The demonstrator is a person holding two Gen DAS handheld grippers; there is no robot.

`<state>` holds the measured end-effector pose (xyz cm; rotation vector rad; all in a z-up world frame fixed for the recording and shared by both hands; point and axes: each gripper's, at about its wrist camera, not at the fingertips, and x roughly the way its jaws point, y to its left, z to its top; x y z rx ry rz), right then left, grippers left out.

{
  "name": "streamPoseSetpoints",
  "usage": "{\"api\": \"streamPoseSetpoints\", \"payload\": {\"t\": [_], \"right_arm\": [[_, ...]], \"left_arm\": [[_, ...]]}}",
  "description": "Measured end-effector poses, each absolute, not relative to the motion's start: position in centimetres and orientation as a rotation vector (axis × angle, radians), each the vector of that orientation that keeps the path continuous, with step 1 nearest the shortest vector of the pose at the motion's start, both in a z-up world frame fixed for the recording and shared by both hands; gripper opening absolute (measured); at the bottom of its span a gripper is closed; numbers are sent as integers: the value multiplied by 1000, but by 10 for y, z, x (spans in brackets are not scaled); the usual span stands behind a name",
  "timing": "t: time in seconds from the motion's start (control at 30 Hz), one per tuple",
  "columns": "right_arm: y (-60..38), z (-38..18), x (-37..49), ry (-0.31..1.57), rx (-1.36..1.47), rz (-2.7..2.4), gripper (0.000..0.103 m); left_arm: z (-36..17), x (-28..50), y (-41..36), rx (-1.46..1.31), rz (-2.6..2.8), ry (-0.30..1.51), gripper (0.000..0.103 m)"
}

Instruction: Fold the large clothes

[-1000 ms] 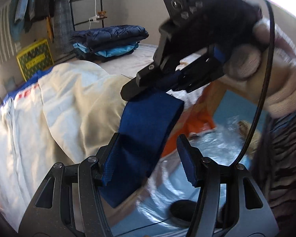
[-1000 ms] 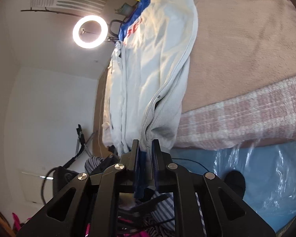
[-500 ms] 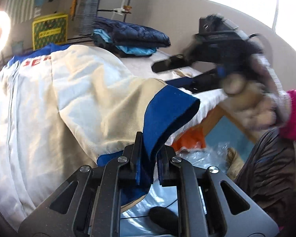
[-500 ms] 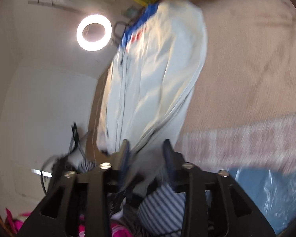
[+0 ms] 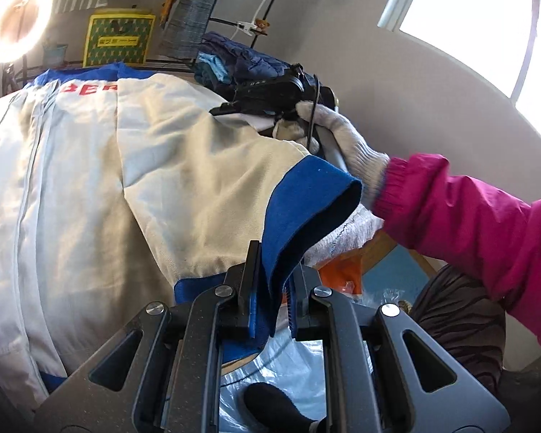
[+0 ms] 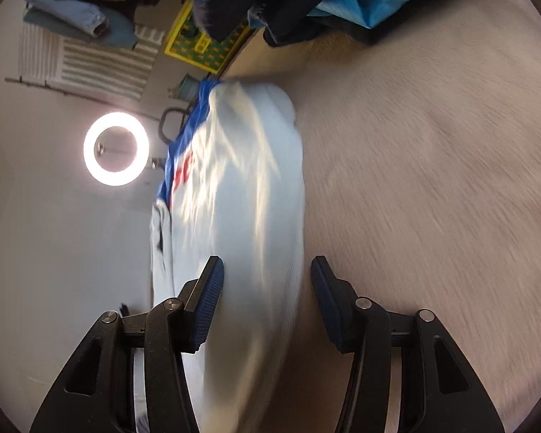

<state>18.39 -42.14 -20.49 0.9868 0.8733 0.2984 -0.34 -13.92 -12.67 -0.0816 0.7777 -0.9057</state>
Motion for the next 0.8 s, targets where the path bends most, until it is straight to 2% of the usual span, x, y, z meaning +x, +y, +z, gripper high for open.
{"api": "streamPoseSetpoints", "payload": {"t": [0.03,0.23,0.67,0.77,0.8], "right_arm": [[-421,-205,188,876,982,297,7],[-391,-166,193,883,774,243,2],[-305,-97,201,831,513,230,1],[-285,-99,218,928,474,303,10],[-286,-100,221,968,473,339,17]], "left_arm": [[-128,-3,-138,-94,-903,782,10],[-132,-4,-120,-182,-894,798,8],[-130,-13,-65,-345,-846,780,4],[-138,-11,-50,-383,-814,798,3],[-140,-10,-46,-392,-804,799,3]]}}
